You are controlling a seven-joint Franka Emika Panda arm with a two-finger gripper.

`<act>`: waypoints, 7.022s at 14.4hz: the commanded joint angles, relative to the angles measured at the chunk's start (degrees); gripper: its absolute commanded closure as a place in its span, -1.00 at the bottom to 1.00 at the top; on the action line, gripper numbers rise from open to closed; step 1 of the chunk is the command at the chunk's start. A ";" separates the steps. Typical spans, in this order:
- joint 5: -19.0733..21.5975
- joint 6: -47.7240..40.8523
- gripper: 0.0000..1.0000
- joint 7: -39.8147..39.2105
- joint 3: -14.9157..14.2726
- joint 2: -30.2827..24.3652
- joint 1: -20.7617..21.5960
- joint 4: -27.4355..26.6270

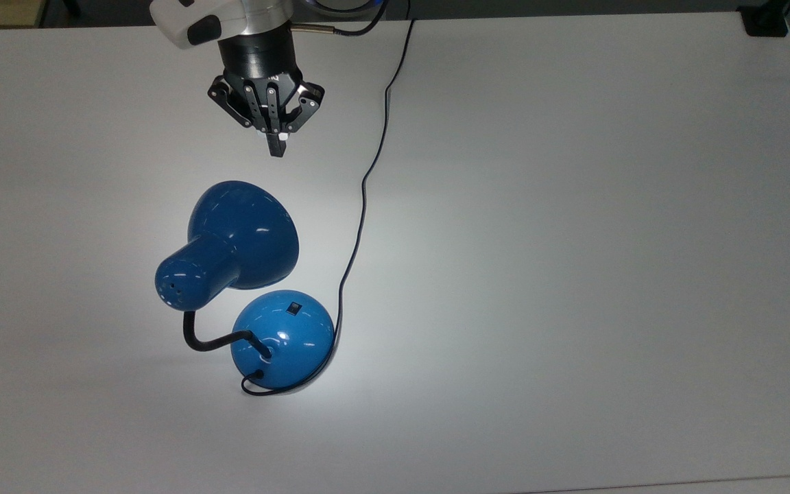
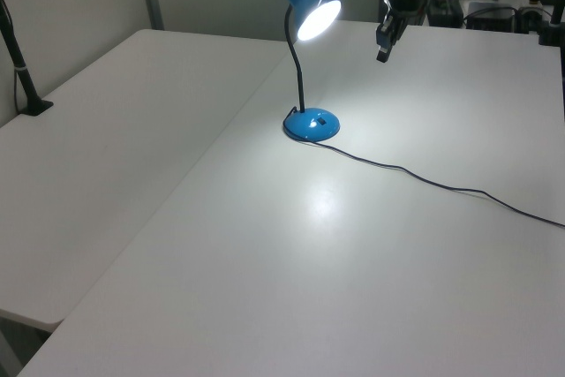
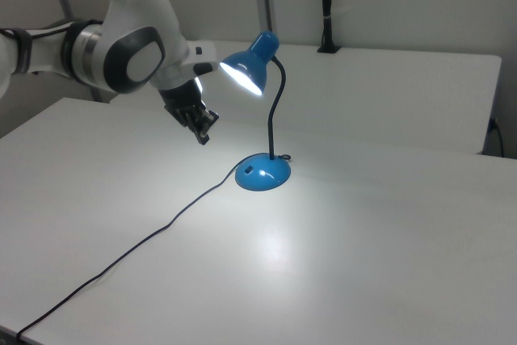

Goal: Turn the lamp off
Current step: 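Move the gripper down toward the switch on the blue lamp's dome base, then press the switch on the lamp base with the gripper fingertips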

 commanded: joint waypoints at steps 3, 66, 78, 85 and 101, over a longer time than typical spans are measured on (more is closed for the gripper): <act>1.00 9.61 1.00 0.79 1.72 -8.25 0.05 -13.03; -9.81 17.43 1.00 24.78 0.75 27.97 2.08 13.16; -9.46 19.80 1.00 25.22 0.75 31.13 1.81 15.71; -9.81 19.80 1.00 24.52 0.75 30.88 1.72 17.20; -10.16 19.89 1.00 24.52 0.75 32.28 1.99 16.68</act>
